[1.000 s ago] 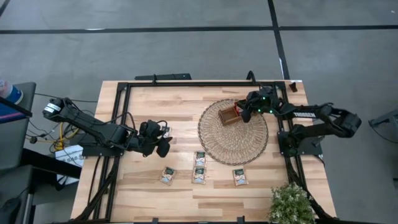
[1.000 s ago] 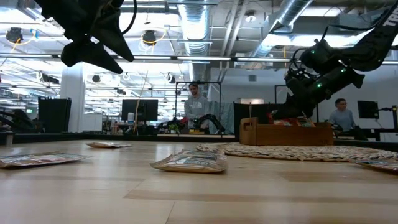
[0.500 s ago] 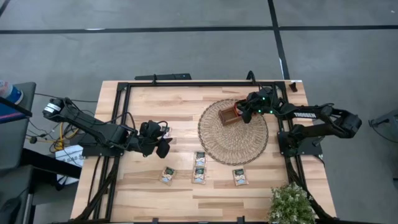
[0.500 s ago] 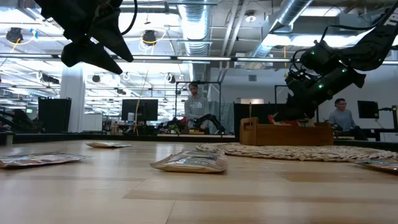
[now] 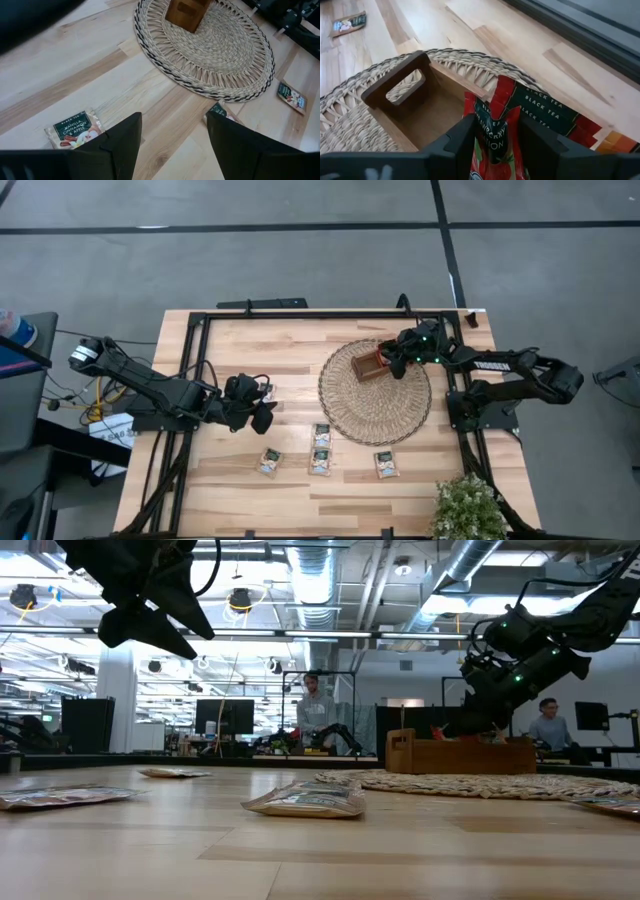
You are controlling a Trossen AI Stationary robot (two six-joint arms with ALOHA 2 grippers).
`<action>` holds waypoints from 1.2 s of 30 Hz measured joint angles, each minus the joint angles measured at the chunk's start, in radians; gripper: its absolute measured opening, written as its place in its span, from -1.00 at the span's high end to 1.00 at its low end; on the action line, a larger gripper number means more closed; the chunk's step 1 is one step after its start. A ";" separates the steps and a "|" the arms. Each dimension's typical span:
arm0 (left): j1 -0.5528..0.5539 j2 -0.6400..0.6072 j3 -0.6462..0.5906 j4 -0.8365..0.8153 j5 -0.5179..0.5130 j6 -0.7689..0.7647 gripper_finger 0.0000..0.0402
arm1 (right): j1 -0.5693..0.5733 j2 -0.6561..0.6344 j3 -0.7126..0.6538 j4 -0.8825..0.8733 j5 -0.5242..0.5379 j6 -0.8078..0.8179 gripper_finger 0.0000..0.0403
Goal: Pick & Place Tea
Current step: Put the red tea pack into the middle compartment of the brown organizer
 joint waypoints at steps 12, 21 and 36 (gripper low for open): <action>0.000 0.000 0.000 0.000 0.000 0.000 -0.09 | 0.000 -0.001 0.000 -0.028 0.016 0.012 0.27; 0.000 0.000 0.000 0.000 0.000 0.000 -0.09 | 0.000 -0.001 0.062 -0.166 0.014 0.012 0.00; 0.000 0.000 0.000 0.000 0.000 0.018 -0.09 | 0.001 0.000 0.211 -0.489 0.018 -0.050 -0.09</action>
